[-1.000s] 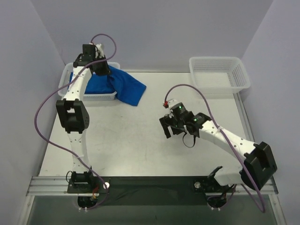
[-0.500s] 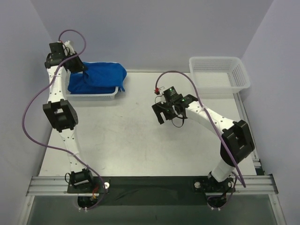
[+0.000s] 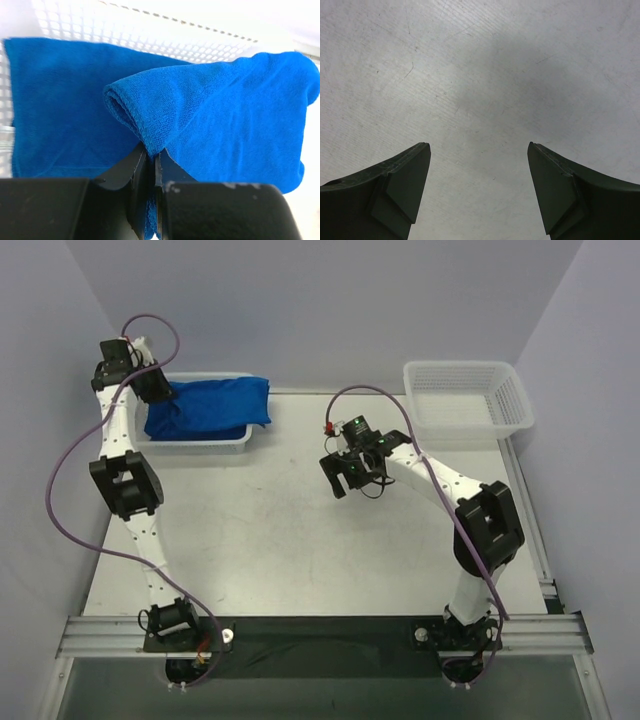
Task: Fold and stack the towels
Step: Neatly place the folded towel into the bin
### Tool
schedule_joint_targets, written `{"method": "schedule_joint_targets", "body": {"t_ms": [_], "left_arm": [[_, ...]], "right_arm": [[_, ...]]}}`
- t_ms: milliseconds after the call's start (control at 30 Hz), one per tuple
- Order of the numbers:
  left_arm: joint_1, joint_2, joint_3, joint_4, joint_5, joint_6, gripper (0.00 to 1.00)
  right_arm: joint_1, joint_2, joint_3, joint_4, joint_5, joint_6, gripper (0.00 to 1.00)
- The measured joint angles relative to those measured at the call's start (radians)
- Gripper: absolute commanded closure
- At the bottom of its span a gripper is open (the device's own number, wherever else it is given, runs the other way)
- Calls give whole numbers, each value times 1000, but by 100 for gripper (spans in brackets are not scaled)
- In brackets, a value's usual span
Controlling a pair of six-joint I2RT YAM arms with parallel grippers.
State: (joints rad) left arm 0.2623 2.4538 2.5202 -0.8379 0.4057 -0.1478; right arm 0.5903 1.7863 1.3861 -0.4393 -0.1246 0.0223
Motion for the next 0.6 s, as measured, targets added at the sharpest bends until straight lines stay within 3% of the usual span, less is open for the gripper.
{"method": "schedule_joint_targets", "body": {"t_ms": [433, 467, 600], "left_arm": [[56, 2, 17, 62, -17, 3, 100], [58, 4, 17, 67, -18, 3, 98], [61, 24, 18, 87, -42, 11, 74]], "right_arm": [[-2, 58, 66, -21, -11, 2, 20], [-2, 61, 71, -22, -12, 3, 20], [-2, 62, 77, -25, -16, 6, 20]]}}
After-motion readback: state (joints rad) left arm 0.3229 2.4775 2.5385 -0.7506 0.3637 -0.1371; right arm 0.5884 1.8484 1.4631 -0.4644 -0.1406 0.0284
